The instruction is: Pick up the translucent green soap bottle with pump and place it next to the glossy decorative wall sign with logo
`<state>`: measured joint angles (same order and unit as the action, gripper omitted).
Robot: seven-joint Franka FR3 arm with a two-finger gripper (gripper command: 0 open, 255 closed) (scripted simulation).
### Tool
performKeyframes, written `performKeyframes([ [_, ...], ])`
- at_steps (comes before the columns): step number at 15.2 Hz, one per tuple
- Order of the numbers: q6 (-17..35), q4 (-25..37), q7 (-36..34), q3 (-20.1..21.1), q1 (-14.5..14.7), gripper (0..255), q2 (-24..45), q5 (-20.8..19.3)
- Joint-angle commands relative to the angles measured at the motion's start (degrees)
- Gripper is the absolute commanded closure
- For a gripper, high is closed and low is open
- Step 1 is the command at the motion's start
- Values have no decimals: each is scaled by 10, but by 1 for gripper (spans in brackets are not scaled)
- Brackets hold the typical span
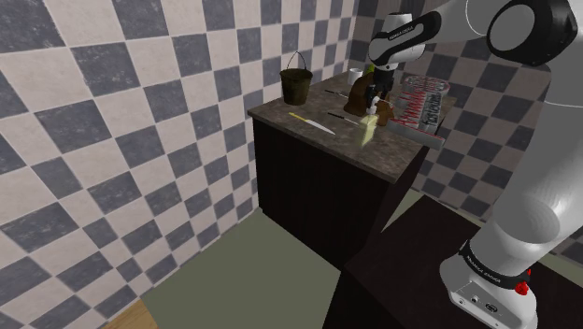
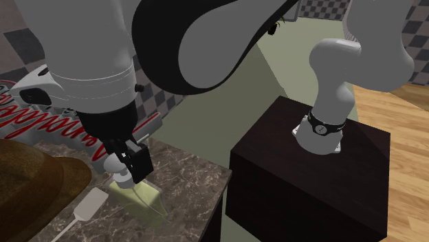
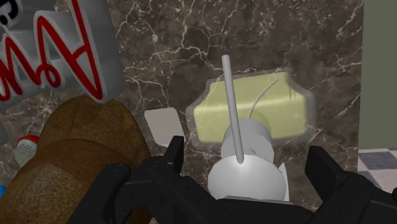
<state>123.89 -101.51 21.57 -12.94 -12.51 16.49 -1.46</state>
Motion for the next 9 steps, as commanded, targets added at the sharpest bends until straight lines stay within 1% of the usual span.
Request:
performKeyframes([
  [1, 1, 0, 0, 0, 0, 0, 0, 0],
  [4, 0, 0, 0, 0, 0, 0, 0, 0],
  [5, 0, 0, 0, 0, 0, 255, 0, 0],
  [9, 1, 0, 0, 0, 0, 255, 0, 0],
])
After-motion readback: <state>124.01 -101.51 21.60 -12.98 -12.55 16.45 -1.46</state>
